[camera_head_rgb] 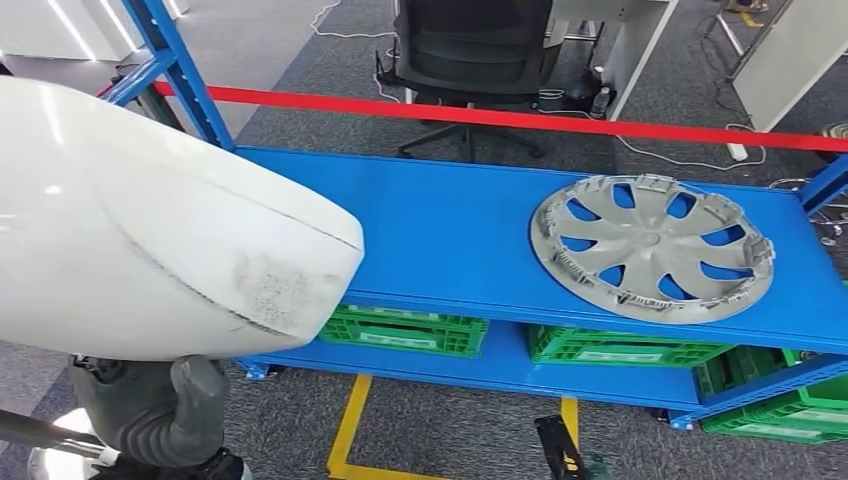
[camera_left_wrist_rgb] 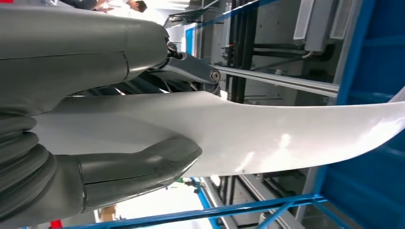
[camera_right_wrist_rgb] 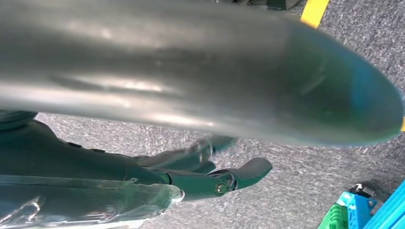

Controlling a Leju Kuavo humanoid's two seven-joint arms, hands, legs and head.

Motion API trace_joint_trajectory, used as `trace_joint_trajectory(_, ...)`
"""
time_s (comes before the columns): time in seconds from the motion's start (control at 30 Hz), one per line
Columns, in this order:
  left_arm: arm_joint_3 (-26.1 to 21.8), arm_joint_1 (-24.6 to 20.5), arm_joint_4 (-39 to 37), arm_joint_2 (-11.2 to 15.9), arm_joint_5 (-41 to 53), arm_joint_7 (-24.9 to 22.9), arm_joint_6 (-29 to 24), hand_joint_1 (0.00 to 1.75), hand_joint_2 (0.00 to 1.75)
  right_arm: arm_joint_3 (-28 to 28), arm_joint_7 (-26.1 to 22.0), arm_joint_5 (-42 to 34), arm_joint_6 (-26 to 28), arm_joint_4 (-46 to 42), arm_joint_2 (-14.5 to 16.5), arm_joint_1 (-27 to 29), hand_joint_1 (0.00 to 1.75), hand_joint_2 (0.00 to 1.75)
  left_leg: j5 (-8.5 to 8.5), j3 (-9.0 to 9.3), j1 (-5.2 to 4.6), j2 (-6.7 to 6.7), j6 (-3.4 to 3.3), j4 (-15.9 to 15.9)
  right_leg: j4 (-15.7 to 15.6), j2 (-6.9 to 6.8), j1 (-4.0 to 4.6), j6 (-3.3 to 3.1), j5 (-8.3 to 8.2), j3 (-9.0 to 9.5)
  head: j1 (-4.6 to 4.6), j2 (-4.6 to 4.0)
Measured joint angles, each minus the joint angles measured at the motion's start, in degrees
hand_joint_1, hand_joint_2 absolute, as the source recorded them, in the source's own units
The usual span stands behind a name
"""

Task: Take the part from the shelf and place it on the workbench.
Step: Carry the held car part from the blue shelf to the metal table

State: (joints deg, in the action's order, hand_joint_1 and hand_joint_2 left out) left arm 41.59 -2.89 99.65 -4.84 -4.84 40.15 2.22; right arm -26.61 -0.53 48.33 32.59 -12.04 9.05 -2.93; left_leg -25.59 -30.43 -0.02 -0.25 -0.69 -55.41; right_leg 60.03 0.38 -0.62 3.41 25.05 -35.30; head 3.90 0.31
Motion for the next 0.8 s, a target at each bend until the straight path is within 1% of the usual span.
trace_joint_trajectory(0.03,0.0,0.0,0.0,0.0,0.0,0.0,0.1,1.75,1.75,0.0,0.0,0.0,0.0,0.0,0.0,0.0,0.0,0.0,0.28,-0.17,0.11,0.08,-0.25,0.1,2.9,-0.01,-0.05,0.26,1.97,-1.22,0.08,0.0)
trace_joint_trajectory(0.07,0.0,0.0,0.0,0.0,-0.1,0.0,0.1,1.75,1.75,0.0,0.0,0.0,0.0,0.0,0.0,0.0,0.0,0.0,0.5,-0.44,0.12,0.11,-0.43,0.1,6.9,-0.03,-0.07,0.5,4.21,-2.74,0.15,0.0)
trace_joint_trajectory(0.1,0.1,0.0,0.0,0.0,-0.2,0.0,0.2,1.75,1.75,0.0,0.0,0.0,0.0,0.0,0.0,0.0,0.0,0.0,0.71,-0.74,0.11,0.14,-0.52,0.1,10.9,-0.03,-0.09,0.69,6.13,-4.26,0.16,0.0)
trace_joint_trajectory(0.13,0.1,0.0,0.0,0.0,-0.3,0.0,0.3,1.75,1.75,-0.1,0.0,0.0,0.0,0.0,0.0,0.0,0.0,0.0,0.94,-1.03,0.11,0.16,-0.53,0.1,13.7,-0.03,-0.1,0.83,7.19,-5.18,0.16,0.0)
trace_joint_trajectory(0.17,0.1,0.0,0.0,0.0,-0.3,0.0,0.3,1.75,1.75,-0.1,0.0,0.0,0.0,0.0,0.0,0.1,0.0,0.0,1.14,-1.29,0.12,0.16,-0.47,0.0,14.4,-0.04,-0.11,0.92,7.19,-5.1,0.17,0.0)
trace_joint_trajectory(0.2,0.2,0.0,0.0,0.0,-0.4,0.0,0.3,1.75,1.75,-0.1,0.0,0.0,0.0,0.0,0.0,0.0,0.0,0.0,1.33,-1.48,0.15,0.14,-0.36,0.0,12.6,-0.05,-0.15,0.96,6.11,-3.79,0.17,0.0)
trace_joint_trajectory(0.23,0.2,0.0,0.0,0.0,-0.4,0.0,0.3,1.75,1.75,-0.1,0.0,0.0,0.0,0.0,0.0,0.0,0.0,0.0,1.48,-1.6,0.19,0.13,-0.2,-0.1,8.8,-0.05,-0.22,1.0,4.35,-1.41,0.17,0.0)
trace_joint_trajectory(0.27,0.3,-0.1,0.0,0.0,-0.4,0.0,0.3,1.75,1.75,-0.1,0.0,0.0,0.0,0.0,0.0,-0.1,0.0,0.0,1.6,-1.72,0.17,0.11,0.03,-0.2,4.4,-0.02,-0.28,1.05,3.01,1.17,0.17,0.0)
trace_joint_trajectory(0.3,0.3,-0.1,0.0,0.0,-0.4,0.0,0.4,1.75,1.75,-0.1,0.0,0.1,0.0,0.0,0.0,-0.2,0.0,0.0,1.73,-1.9,0.08,0.09,0.29,-0.4,0.7,0.11,-0.31,0.82,1.92,3.23,0.15,0.0)
trace_joint_trajectory(0.33,0.3,-0.1,0.0,0.0,-0.4,0.0,0.4,1.75,1.75,-0.1,0.0,0.1,0.0,0.0,0.1,-0.3,0.0,0.0,1.93,-2.14,-0.03,0.07,0.59,-0.6,-1.5,0.25,-0.3,0.51,1.39,4.37,0.1,0.0)
trace_joint_trajectory(0.37,0.3,-0.1,0.0,0.0,-0.4,0.0,0.4,1.75,1.75,-0.1,0.0,0.1,0.0,0.0,0.1,-0.3,0.0,0.0,2.18,-2.42,-0.13,0.06,0.91,-0.7,-2.1,0.38,-0.2,0.08,1.33,4.55,0.07,0.0)
trace_joint_trajectory(0.43,0.4,-0.2,0.0,0.0,-0.4,0.0,0.4,1.75,1.75,-0.1,0.0,0.1,0.0,0.0,0.1,-0.2,0.0,0.0,2.66,-3.0,-0.08,0.05,1.54,-0.8,-1.9,0.41,-0.08,-0.97,0.7,3.83,0.03,0.0)
trace_joint_trajectory(0.47,0.4,-0.2,0.0,0.0,-0.4,0.0,0.4,1.75,1.75,-0.2,0.0,0.1,0.0,0.0,0.1,-0.2,0.0,0.0,2.22,-3.4,-0.02,0.05,1.85,-1.1,-1.9,0.35,-0.09,-1.5,0.35,3.42,0.0,0.0)
trace_joint_trajectory(0.5,0.4,-0.2,0.0,0.0,-0.4,0.0,0.4,1.75,1.75,-0.2,0.0,0.1,0.0,0.0,0.1,-0.2,0.0,0.0,0.95,-4.12,0.03,0.06,2.15,-2.4,-1.9,0.27,-0.15,-2.0,-0.06,2.94,-0.08,0.0)
trace_joint_trajectory(0.53,0.4,-0.2,0.0,0.0,-0.4,0.0,0.4,1.75,1.75,-0.2,0.0,0.1,0.0,0.0,0.2,-0.2,0.0,0.0,-1.1,-5.2,0.05,0.07,2.4,-4.9,-2.0,0.17,-0.21,-2.4,-0.49,2.4,-0.15,0.0)
trace_joint_trajectory(0.6,0.4,-0.2,0.0,0.1,-0.4,0.0,0.4,1.75,1.75,-0.2,0.0,0.1,0.0,0.0,0.2,-0.2,0.0,0.0,-5.97,-8.02,0.08,0.07,2.73,-12.5,-1.9,0.02,-0.12,-2.7,-1.34,1.21,-0.28,0.0)
trace_joint_trajectory(0.63,0.4,-0.2,0.0,0.2,-0.4,0.0,0.4,1.75,1.75,-0.2,0.0,0.1,0.0,0.0,0.2,-0.2,0.0,0.0,-7.51,-8.97,0.07,0.07,2.74,-15.7,-1.9,-0.06,-0.04,-2.74,-1.78,0.62,-0.26,0.0)
trace_joint_trajectory(0.67,0.4,-0.2,0.0,0.3,-0.4,0.0,0.4,1.75,1.75,-0.2,0.0,0.1,0.0,0.0,0.2,-0.2,0.0,0.0,-8.06,-9.07,0.06,0.07,2.66,-17.3,-1.9,-0.12,0.04,-2.77,-2.24,0.03,-0.27,0.0)
trace_joint_trajectory(0.7,0.4,-0.2,0.0,0.3,-0.4,0.0,0.4,1.75,1.75,-0.3,0.0,0.1,0.0,0.0,0.2,-0.2,0.0,0.0,-7.58,-8.02,0.04,0.07,2.47,-16.5,-1.9,-0.14,0.12,-2.77,-2.71,-0.53,-0.27,0.0)
trace_joint_trajectory(0.73,0.4,-0.2,0.0,0.4,-0.4,0.0,0.4,1.75,1.75,-0.3,0.0,0.1,0.0,0.0,0.2,-0.2,0.0,0.0,-6.31,-5.79,0.0,0.07,2.2,-13.5,-1.9,-0.11,0.18,-2.73,-3.17,-1.02,-0.26,0.0)
trace_joint_trajectory(0.77,0.4,-0.3,0.0,0.4,-0.4,0.0,0.4,1.75,1.75,-0.3,0.0,0.2,0.0,0.0,0.2,-0.3,0.0,0.0,-4.94,-2.82,-0.08,0.07,1.83,-9.3,-1.9,-0.07,0.22,-2.62,-3.64,-1.43,-0.26,0.0)
trace_joint_trajectory(0.8,0.4,-0.4,0.0,0.3,-0.4,0.0,0.4,1.75,1.75,-0.3,0.0,0.2,0.0,0.0,0.2,-0.3,0.0,0.0,-3.96,-0.2,-0.19,0.07,1.53,-5.0,-1.8,-0.04,0.33,-2.43,-4.06,-1.84,-0.26,0.0)
